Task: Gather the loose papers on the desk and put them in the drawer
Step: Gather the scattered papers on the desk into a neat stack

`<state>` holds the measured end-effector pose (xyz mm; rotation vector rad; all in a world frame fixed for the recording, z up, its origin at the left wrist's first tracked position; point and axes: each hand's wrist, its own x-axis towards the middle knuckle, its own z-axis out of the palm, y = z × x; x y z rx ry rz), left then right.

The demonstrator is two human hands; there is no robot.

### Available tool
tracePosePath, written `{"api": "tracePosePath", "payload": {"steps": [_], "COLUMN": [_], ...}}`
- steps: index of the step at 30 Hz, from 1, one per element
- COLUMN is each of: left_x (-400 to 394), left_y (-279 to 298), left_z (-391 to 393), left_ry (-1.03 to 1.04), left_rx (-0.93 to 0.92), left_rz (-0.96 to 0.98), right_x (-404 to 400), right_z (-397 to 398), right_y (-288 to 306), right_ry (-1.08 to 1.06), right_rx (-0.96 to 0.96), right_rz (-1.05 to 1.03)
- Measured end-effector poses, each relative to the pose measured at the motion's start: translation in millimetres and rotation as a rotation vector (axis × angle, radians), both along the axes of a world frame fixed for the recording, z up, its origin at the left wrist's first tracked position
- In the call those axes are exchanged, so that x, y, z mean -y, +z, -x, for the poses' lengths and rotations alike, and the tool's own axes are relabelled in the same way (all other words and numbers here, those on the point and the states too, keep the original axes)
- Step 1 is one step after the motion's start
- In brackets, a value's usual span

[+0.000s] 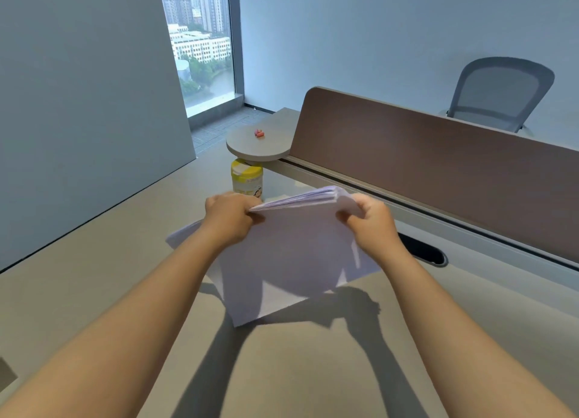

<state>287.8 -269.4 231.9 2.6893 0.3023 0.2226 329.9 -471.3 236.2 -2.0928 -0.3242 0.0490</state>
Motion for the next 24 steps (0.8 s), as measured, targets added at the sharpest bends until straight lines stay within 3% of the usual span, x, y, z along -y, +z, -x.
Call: {"api": "tracePosePath", "payload": {"steps": [3,6,8,10,12,14,20,24], "left_x": [-12.3,-31.8,-42.9,-51.5,-56.6,-61.8,-67.3,-75.6], "left_y": [-15.2,-39.4,-51.7,-63.5,-69.0,-71.6,-58.8,-73.3], "left_z": [7.2,21.2,30.2,33.9,32.8,29.2,21.3,24.1], "left_ry": [0.11,0.428,0.583,0.597,0.519,0.473,0.376,0.265], "left_rx": [0.095,0.128,0.184,0.247,0.209,0.182,0.363,0.315], "left_rz": [0.101,0.327,0.693,1.153,1.374,1.341,1.284,1.247], "right_x": [8.2,16.5,21.7,22.4,19.2,15.2,5.5,4.7], "right_z": [2.2,3.9,1.0,-1.8,-1.3,0.6,-3.0,-3.1], "right_y": [-6.4,-10.2,-12.5,-18.1,-24.8,-29.4,-41.1,-53.3], "right_ry": [-0.038,-0.14,-0.192,-0.22,-0.228,-0.244,-0.231,-0.18], "right_rx": [-0.053,-0.111,-0.192,-0.256,-0.297,-0.305,-0.262,-0.289], "right_rz": [-0.102,-0.229,-0.337,-0.379,-0.384,-0.38,-0.432,-0.372]}}
